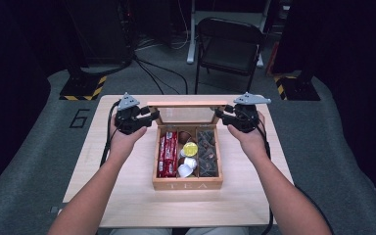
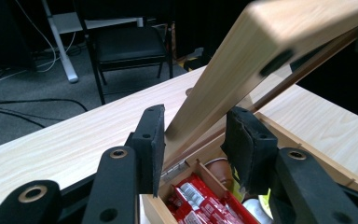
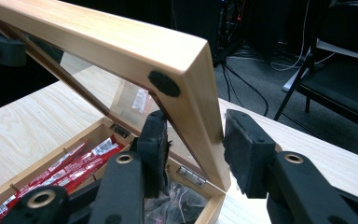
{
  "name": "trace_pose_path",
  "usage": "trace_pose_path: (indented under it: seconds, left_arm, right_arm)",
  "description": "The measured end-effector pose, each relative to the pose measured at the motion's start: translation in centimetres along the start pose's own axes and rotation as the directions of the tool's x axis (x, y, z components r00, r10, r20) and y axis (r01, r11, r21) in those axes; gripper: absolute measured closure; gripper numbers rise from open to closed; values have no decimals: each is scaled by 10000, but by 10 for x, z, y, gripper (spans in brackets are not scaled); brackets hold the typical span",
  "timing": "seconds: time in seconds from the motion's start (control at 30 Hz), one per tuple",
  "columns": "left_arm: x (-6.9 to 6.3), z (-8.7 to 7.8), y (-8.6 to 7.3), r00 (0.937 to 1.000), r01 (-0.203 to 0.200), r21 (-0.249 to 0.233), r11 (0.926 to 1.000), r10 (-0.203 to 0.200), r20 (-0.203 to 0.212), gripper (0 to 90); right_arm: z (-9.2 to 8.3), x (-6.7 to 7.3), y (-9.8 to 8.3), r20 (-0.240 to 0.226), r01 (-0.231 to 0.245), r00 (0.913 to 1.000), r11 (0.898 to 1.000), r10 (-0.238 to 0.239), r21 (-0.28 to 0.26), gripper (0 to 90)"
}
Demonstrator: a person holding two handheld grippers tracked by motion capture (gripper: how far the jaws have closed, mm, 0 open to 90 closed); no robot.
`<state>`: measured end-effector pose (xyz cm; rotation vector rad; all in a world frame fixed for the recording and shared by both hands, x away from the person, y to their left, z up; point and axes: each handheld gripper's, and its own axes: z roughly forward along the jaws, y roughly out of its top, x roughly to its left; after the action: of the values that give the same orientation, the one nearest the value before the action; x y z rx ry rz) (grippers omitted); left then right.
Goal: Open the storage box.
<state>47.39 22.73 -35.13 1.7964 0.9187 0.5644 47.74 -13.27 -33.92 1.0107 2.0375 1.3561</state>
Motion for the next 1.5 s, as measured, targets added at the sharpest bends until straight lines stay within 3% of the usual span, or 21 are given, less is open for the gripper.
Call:
trace_pose_path:
  seconds: [0.27, 0.73, 0.87, 1.1, 1.27, 1.5]
  left_arm:
    - [8, 8, -1, 9998, 150, -190, 9997, -148, 115, 596]
    - [11, 15, 4, 9996, 241, -182, 9995, -244, -143, 610]
    - [13, 17, 6, 9990, 427, -176, 9989, -430, -141, 610]
    - [20, 21, 7, 9983, 587, -234, 9980, -586, 30, 601]
    - [22, 30, 2, 9979, 651, 57, 9979, -651, 31, 576]
    - [26, 39, -9, 9968, 795, 69, 9968, -796, 45, 570]
  right_arm:
    - [7, -7, 1, -133, -464, 9988, 9989, 462, -120, 587]
    - [32, -12, -7, 187, -405, 9990, 9984, 398, 383, 545]
    - [38, -14, -10, 302, -311, 9991, 9981, 296, 528, 570]
    - [41, -20, -10, 300, -634, 9976, 9968, 620, 489, 617]
    - [43, -21, -9, 354, -692, 9971, 9967, 677, 427, 622]
    - [46, -23, -9, 393, -743, 9965, 9968, 731, 291, 625]
